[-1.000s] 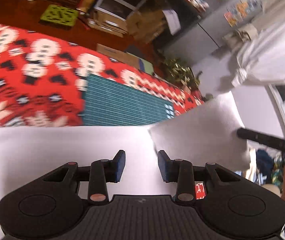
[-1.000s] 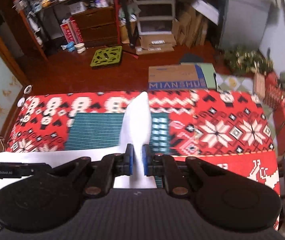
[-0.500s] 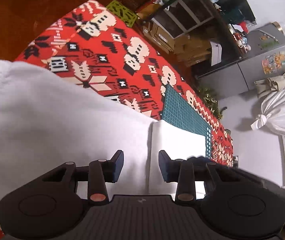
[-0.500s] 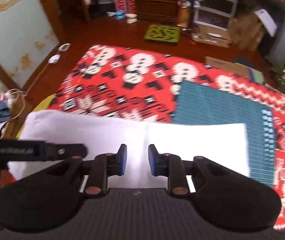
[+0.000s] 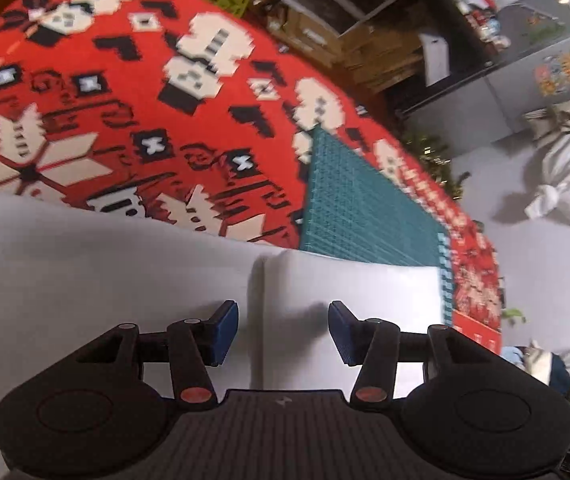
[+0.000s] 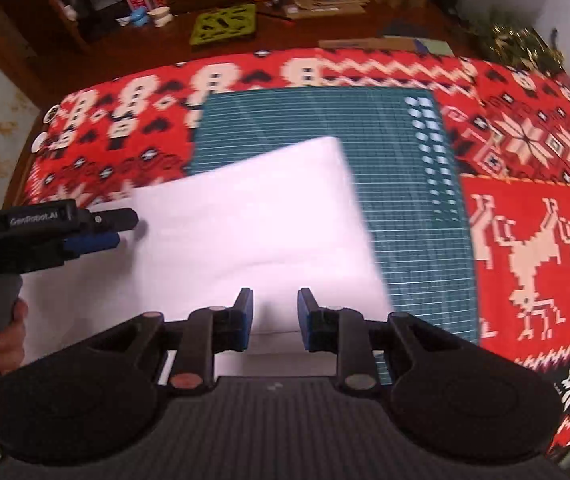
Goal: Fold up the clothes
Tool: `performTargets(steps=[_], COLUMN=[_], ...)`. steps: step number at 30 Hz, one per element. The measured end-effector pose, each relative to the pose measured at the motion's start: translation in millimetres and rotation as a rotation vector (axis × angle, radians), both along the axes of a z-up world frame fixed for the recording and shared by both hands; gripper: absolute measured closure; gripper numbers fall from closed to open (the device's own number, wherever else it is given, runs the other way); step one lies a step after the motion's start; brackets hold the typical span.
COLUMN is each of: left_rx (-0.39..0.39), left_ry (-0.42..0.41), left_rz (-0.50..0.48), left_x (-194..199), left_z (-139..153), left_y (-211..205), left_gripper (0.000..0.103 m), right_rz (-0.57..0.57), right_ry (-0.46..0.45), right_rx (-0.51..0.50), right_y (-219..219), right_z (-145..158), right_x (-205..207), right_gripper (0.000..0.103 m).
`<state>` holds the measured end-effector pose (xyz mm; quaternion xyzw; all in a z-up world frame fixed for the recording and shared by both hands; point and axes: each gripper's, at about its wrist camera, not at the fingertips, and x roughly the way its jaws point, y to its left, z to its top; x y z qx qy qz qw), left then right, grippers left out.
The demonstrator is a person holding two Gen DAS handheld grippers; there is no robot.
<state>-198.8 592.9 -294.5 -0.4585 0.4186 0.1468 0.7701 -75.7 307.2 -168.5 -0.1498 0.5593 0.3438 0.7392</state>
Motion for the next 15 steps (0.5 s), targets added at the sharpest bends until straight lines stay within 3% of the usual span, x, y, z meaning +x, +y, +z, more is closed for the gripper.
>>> performTargets(steps=[2, 3, 4, 9, 14, 15], left_rx=[0.005, 0.006, -0.004, 0.053, 0.067, 0.078], left_ry=[0.001, -0.003, -0.015, -0.012, 0.068, 0.071], left_rz=[0.017, 0.027, 0.044, 0.059, 0.165, 0.178], left_x=[4.2, 4.7, 4.2, 2.7, -8.9, -11.5], left_z=[-2.3, -1.8, -0.6, 15.0, 11.1, 13.5], left_y=[1.3, 1.9, 2.3, -2.2, 14.4, 17.1], left_gripper=[0.064, 0.073, 0.091, 0.093, 0.093, 0.093], right_rz=[-0.011, -0.011, -0.007, 0.020, 0.063, 0.075], right_ry=[0.005, 0.013, 0.023, 0.057, 0.026, 0.023], right_rx=[0.015, 0.024, 0.034, 0.070, 0.092, 0.087], right_y=[-7.8, -10.6, -12.5, -14.2, 1.8, 6.7], right_z=[-0.5, -1.5, -2.9, -11.5, -10.8, -12.5], right_x=[12.6, 17.9, 22.5, 42.7, 63.8, 66.4], right_gripper=[0.076, 0.076, 0.076, 0.076, 0.076, 0.081])
